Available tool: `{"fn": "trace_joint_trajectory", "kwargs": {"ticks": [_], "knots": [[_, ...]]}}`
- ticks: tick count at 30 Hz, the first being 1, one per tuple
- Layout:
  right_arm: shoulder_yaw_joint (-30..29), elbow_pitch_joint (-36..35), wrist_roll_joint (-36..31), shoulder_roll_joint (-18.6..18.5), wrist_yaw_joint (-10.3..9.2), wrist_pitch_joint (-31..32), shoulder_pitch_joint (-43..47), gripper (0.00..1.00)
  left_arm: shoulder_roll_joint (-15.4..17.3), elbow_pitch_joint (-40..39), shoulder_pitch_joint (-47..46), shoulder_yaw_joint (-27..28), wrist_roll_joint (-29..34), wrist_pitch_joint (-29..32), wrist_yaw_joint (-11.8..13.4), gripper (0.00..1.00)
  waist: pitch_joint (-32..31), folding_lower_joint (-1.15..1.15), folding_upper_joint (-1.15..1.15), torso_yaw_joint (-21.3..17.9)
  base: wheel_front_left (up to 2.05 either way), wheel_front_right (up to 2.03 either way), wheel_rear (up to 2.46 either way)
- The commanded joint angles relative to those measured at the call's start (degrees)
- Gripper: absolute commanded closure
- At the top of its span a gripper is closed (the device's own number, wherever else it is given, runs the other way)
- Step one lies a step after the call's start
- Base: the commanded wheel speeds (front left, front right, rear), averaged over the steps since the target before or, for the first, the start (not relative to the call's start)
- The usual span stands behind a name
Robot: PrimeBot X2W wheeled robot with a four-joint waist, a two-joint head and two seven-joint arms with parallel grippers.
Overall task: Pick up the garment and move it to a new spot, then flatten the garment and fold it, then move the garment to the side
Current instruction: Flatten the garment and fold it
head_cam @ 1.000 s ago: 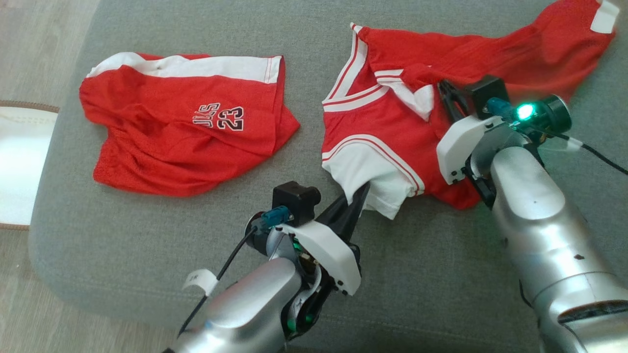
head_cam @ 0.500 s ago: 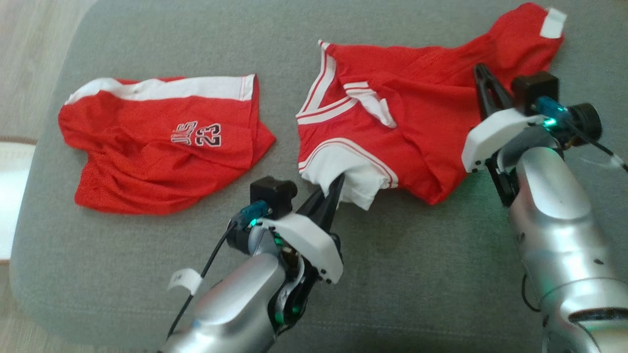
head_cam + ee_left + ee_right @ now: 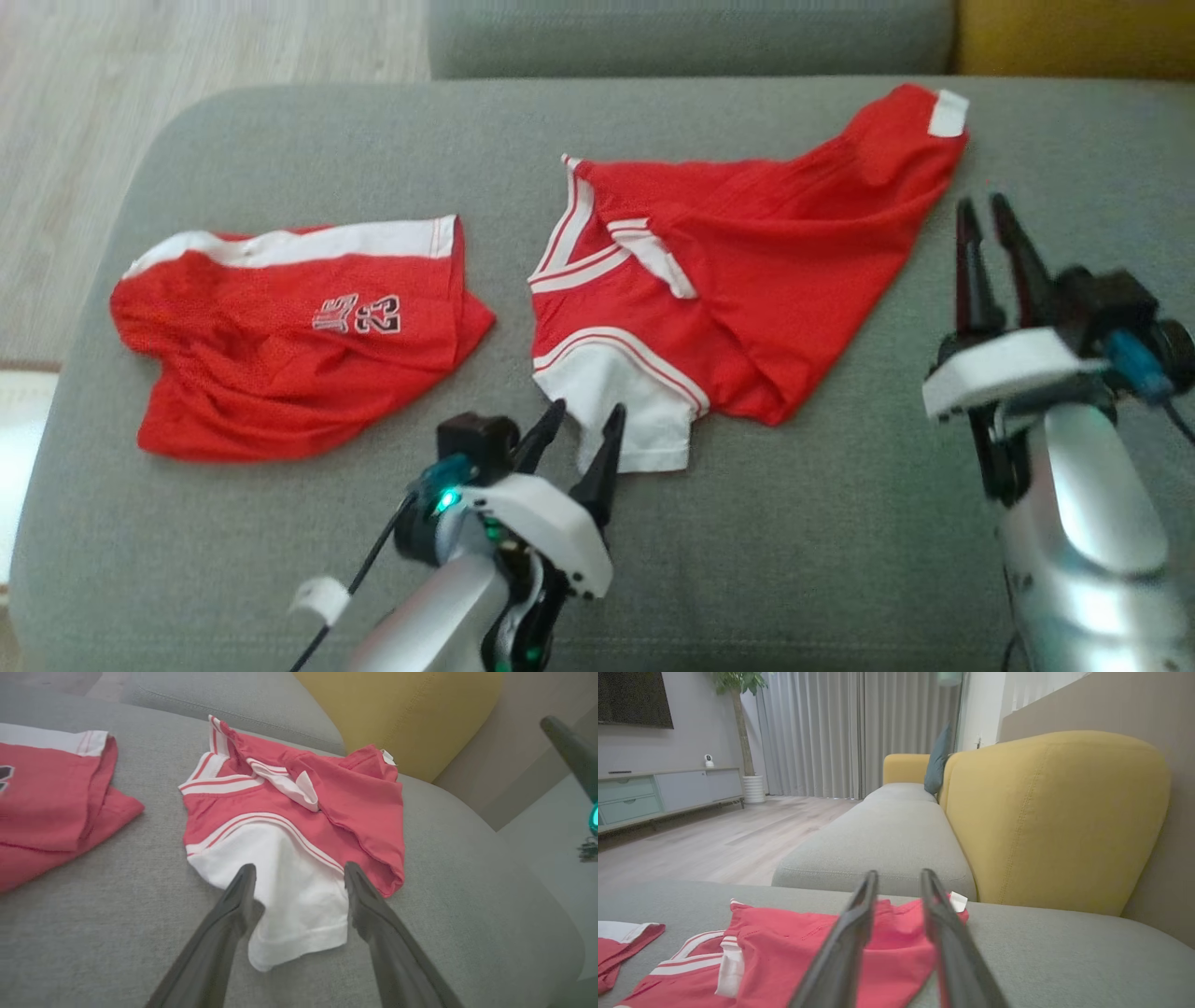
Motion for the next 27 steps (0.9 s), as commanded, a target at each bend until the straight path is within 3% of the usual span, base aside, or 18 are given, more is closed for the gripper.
{"fn": "trace_joint_trajectory", "kwargs": {"ticks": [1,8,16,27], "knots": [[1.5,-3.7,0.7,0.7,-0.04,-0.7,0.5,0.00,0.2,-1.8,-1.0,2.9,1.0,-0.7,0.2,0.00,-1.6,0.00,0.00,-1.2,0.00,0.00,0.00],[2.0,-14.9,2.6,0.7,-0.04,-0.4,11.0,0.00,0.9,-8.0,4.3,12.9,10.5,-0.7,1.4,0.00,-4.1,0.00,0.00,-1.7,0.00,0.00,0.00],[1.9,-21.1,5.1,0.7,-0.04,0.8,18.5,0.00,2.6,-19.1,11.2,22.9,22.0,-0.7,1.4,0.00,-5.2,0.00,0.00,-0.5,0.00,0.00,0.00],[2.7,-22.6,5.4,0.7,-0.04,2.6,21.3,0.00,1.1,-23.0,17.5,30.1,27.6,-0.7,-2.3,0.00,-4.0,0.00,0.00,3.0,0.00,0.00,0.00]]}}
